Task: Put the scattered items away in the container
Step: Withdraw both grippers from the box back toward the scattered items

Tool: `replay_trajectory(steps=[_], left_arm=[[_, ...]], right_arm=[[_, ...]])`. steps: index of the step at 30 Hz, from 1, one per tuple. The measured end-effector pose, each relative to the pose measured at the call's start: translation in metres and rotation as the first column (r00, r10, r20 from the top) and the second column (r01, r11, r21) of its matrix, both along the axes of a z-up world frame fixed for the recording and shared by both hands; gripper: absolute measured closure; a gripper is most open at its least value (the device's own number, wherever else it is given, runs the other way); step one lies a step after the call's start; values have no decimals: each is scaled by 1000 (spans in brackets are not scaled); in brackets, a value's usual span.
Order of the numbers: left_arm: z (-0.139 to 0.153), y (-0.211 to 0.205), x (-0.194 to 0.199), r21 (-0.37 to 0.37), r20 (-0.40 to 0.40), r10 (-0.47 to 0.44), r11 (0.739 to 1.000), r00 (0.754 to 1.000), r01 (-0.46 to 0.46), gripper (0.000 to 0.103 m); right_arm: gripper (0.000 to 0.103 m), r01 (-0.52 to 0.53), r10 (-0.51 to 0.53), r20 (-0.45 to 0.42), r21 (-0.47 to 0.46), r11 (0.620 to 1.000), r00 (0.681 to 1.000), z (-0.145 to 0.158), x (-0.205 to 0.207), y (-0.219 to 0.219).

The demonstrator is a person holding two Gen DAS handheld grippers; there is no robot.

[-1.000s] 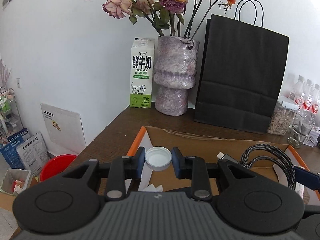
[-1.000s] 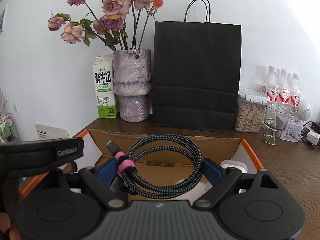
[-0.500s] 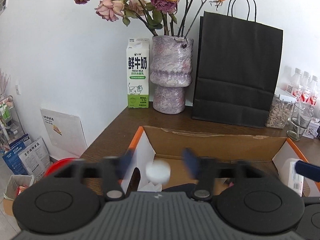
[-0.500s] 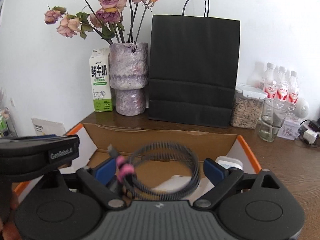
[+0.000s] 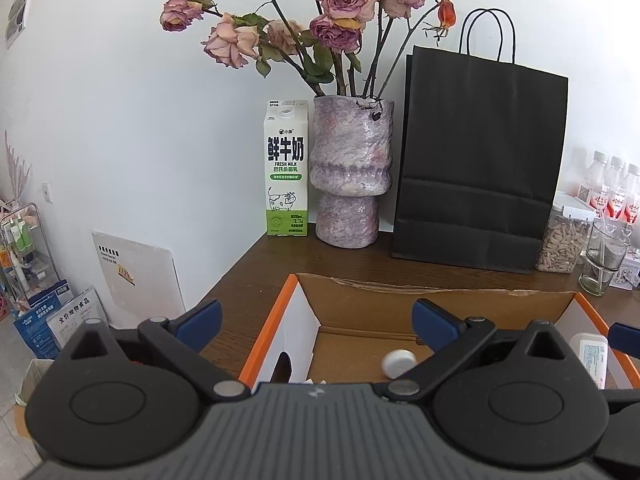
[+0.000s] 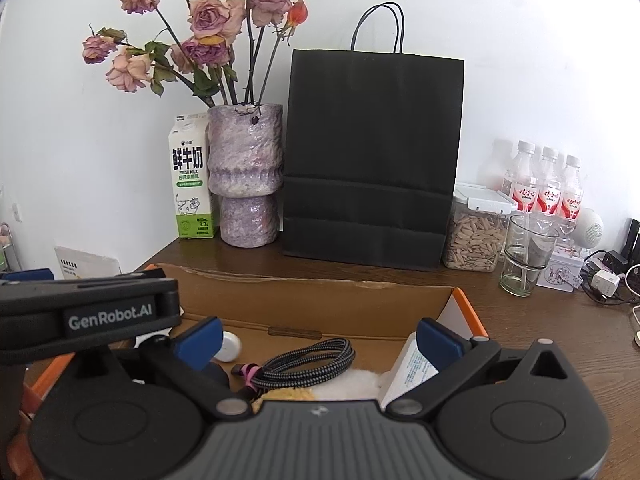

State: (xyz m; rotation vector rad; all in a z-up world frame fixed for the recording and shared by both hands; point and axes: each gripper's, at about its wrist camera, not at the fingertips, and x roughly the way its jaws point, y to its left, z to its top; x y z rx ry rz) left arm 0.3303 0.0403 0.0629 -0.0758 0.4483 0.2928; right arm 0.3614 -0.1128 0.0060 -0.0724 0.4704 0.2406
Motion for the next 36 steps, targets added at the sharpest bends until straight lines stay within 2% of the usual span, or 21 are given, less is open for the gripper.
replay_trajectory(steps=[22, 30, 36], left_arm=[[8, 1, -7, -20, 23, 2, 1000, 1000, -2, 0], [32, 2, -46, -35, 115, -5, 999, 993, 9, 0], [54, 6, -90, -39, 191, -22, 999, 981, 30, 0]], right_arm=[[0, -8, 8, 13, -14, 1000, 1000, 5, -5, 1], [0, -32, 37, 70, -70, 997, 997, 24, -36, -7], [0, -55, 59, 145, -26, 998, 988, 47, -79, -34]])
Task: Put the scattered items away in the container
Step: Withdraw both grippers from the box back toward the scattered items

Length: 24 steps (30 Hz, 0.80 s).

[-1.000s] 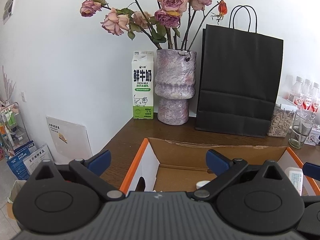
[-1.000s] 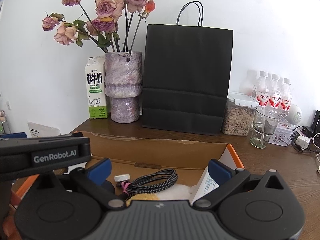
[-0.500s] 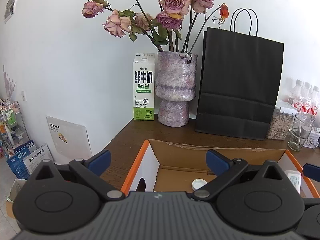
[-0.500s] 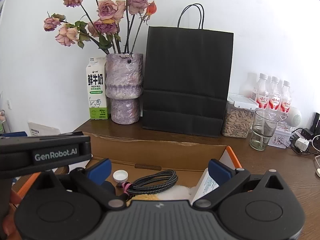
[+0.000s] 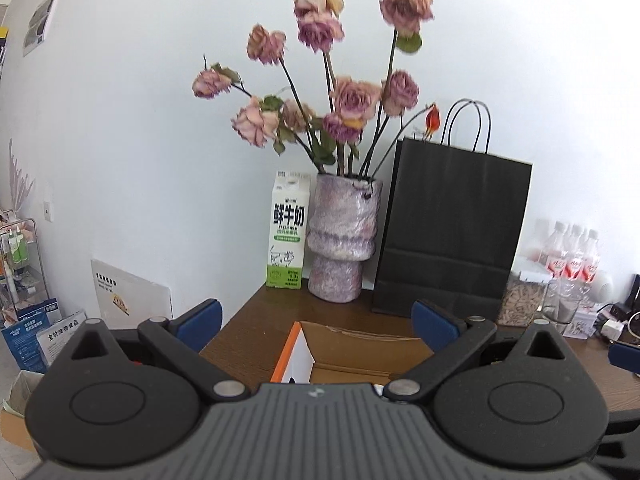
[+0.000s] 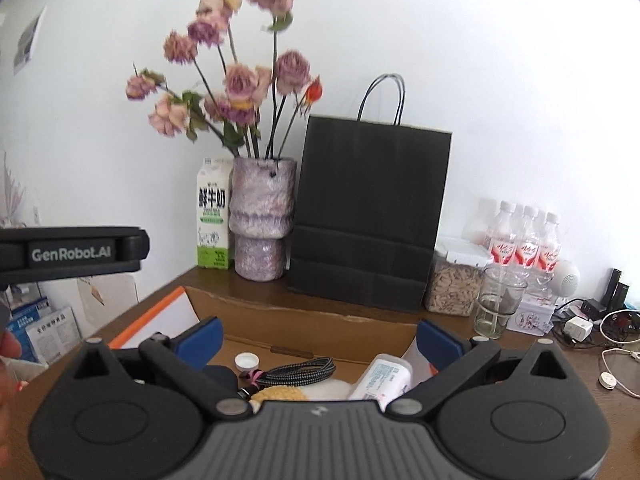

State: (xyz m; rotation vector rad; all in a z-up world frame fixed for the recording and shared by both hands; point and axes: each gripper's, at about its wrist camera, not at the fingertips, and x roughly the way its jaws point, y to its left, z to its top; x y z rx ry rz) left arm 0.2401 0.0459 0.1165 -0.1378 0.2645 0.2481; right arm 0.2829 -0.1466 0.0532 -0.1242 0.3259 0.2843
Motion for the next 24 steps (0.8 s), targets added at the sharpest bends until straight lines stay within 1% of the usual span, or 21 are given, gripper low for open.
replay_trajectory(steps=[2, 5, 11, 17, 21, 24], left_arm=[[2, 2, -17, -3, 17, 0, 1000, 1000, 0, 0], [2, 7, -38, -10, 22, -6, 1000, 1000, 6, 0], [-8, 16, -80, 1, 25, -4, 1000, 1000, 4, 0], [-21, 21, -112, 23, 6, 8, 1000, 1000, -8, 0], [-33, 24, -129, 41, -20, 18, 999, 1000, -17, 0], [-43, 27, -139, 61, -39, 25, 998, 999, -23, 0]], right_arm=[[0, -5, 5, 16, 9, 1000, 1000, 5, -14, -10], [0, -10, 9, 29, 18, 1000, 1000, 9, -35, -25], [0, -21, 19, 38, 62, 998, 999, 3, -75, -59], [0, -21, 20, 13, 99, 995, 1000, -19, -111, -89], [0, -3, 5, -17, 79, 997, 1000, -37, -126, -104], [0, 12, -9, -54, 62, 998, 999, -53, -133, -116]])
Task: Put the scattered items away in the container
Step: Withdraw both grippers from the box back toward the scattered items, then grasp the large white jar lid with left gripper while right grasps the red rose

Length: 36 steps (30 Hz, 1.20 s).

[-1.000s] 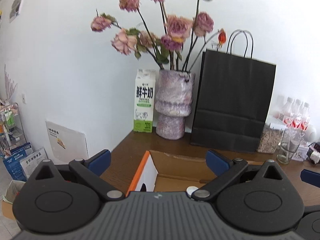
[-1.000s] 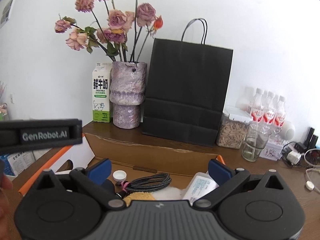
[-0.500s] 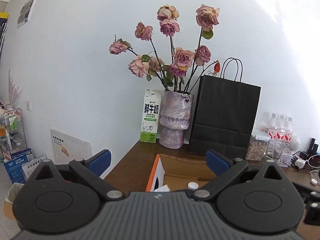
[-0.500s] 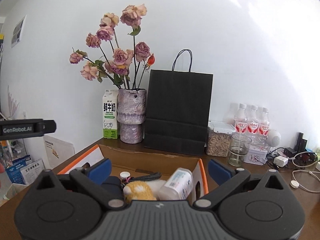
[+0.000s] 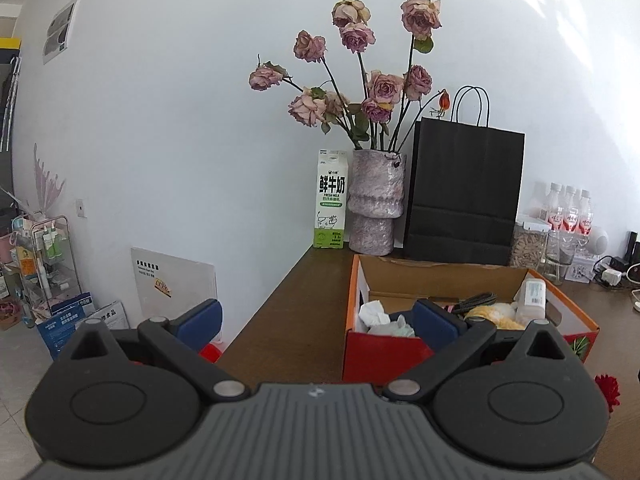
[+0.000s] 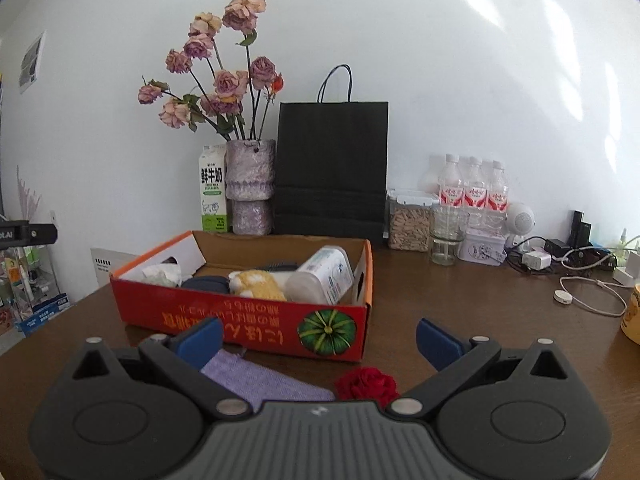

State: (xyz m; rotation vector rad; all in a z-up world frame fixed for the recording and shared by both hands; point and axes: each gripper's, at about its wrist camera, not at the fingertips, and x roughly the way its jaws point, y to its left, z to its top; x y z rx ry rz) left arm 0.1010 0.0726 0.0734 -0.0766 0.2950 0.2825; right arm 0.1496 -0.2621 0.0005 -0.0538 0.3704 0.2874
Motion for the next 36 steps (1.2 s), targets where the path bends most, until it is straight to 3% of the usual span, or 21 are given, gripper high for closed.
replay_trajectory(steps=[6, 20, 36], left_arm=[[-31, -3, -20, 63, -52, 37, 997, 998, -34, 0], [-79, -7, -19, 42, -197, 35, 999, 980, -27, 0], [-94, -6, 14, 40, -297, -20, 999, 955, 33, 0]], right_arm=[[0, 26, -27, -72, -9, 1000, 997, -29, -9, -23], [0, 91, -101, -195, -61, 994, 976, -71, 4, -52], [0, 23, -48, -218, -116, 993, 975, -66, 49, -33]])
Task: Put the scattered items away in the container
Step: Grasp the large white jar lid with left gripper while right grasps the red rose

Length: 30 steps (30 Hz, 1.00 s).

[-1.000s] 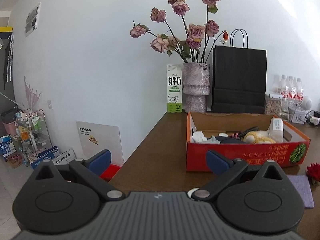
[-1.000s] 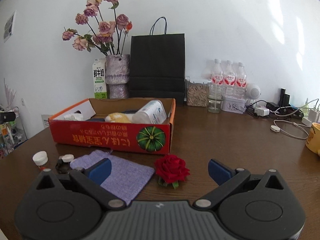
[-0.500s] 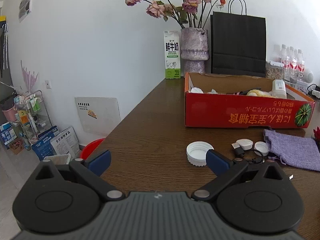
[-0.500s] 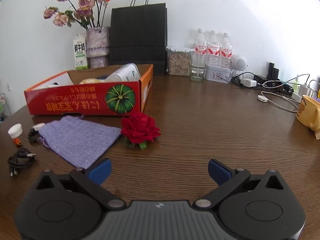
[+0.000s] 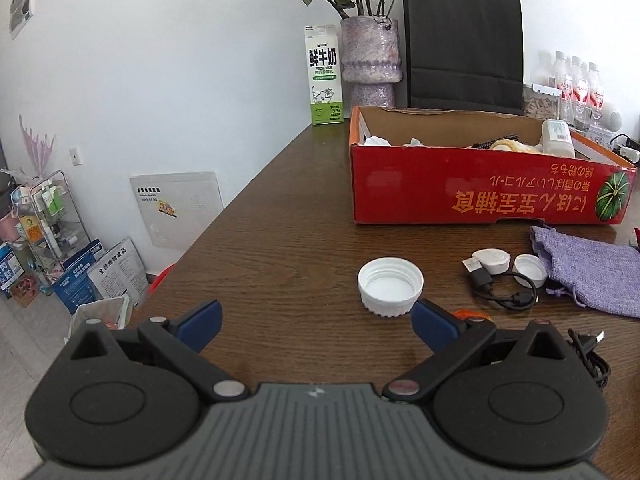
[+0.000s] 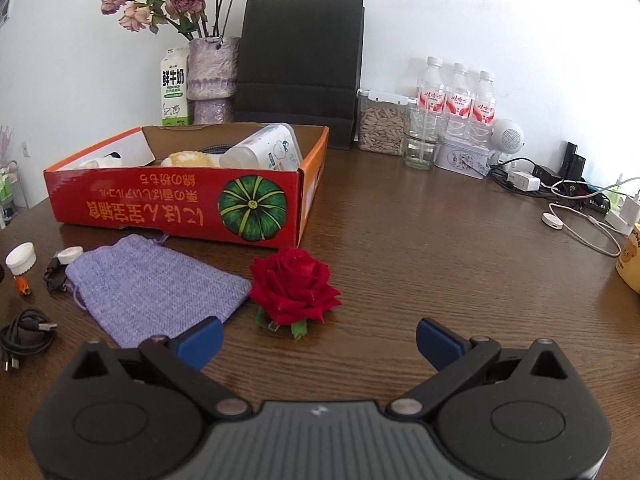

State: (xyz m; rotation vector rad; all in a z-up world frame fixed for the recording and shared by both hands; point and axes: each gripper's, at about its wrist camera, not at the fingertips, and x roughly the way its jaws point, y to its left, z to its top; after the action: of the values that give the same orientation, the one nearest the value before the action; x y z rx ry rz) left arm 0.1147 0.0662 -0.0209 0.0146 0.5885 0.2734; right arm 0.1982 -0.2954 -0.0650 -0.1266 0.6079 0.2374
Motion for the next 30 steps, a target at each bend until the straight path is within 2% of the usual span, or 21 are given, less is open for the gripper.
replay_trajectory(steps=[5, 9, 11, 15, 21, 22, 24, 25, 26, 30], left_arm=[[-2, -1, 17, -11, -16, -27, 1000, 1000, 27, 1], [-5, 3, 26, -79, -55, -57, 996, 997, 52, 3], [-6, 4, 28, -94, -67, -61, 994, 996, 54, 8], [-5, 4, 33, -98, -58, -52, 994, 997, 47, 11], [-5, 1, 37, -104, -57, -64, 993, 996, 58, 23], [-5, 1, 36, -104, -55, -67, 993, 996, 61, 28], [-4, 0, 35, -101, -45, -77, 992, 996, 72, 42], [-4, -1, 34, -101, -39, -86, 991, 996, 82, 55], [-3, -1, 33, -104, -33, -97, 990, 995, 93, 62], [-3, -2, 33, -113, -28, -100, 989, 995, 97, 62]], right_arm=[[0, 10, -9, -17, 21, 1000, 1000, 0, 17, 2], [0, 32, -31, -26, 47, 998, 999, -3, 28, 2], [0, 41, -39, -34, 72, 997, 999, -5, 33, 1], [1, 49, -44, -50, 92, 995, 998, -8, 42, 1], [7, 59, -52, -62, 119, 991, 997, -12, 48, 2], [9, 57, -50, -64, 124, 991, 997, -13, 48, 2], [29, 47, -39, -62, 132, 990, 997, -13, 47, 2], [46, 39, -32, -56, 143, 989, 998, -12, 45, 2], [53, 38, -31, -49, 149, 988, 998, -12, 44, 1], [62, 33, -30, -22, 182, 983, 999, -9, 39, -2]])
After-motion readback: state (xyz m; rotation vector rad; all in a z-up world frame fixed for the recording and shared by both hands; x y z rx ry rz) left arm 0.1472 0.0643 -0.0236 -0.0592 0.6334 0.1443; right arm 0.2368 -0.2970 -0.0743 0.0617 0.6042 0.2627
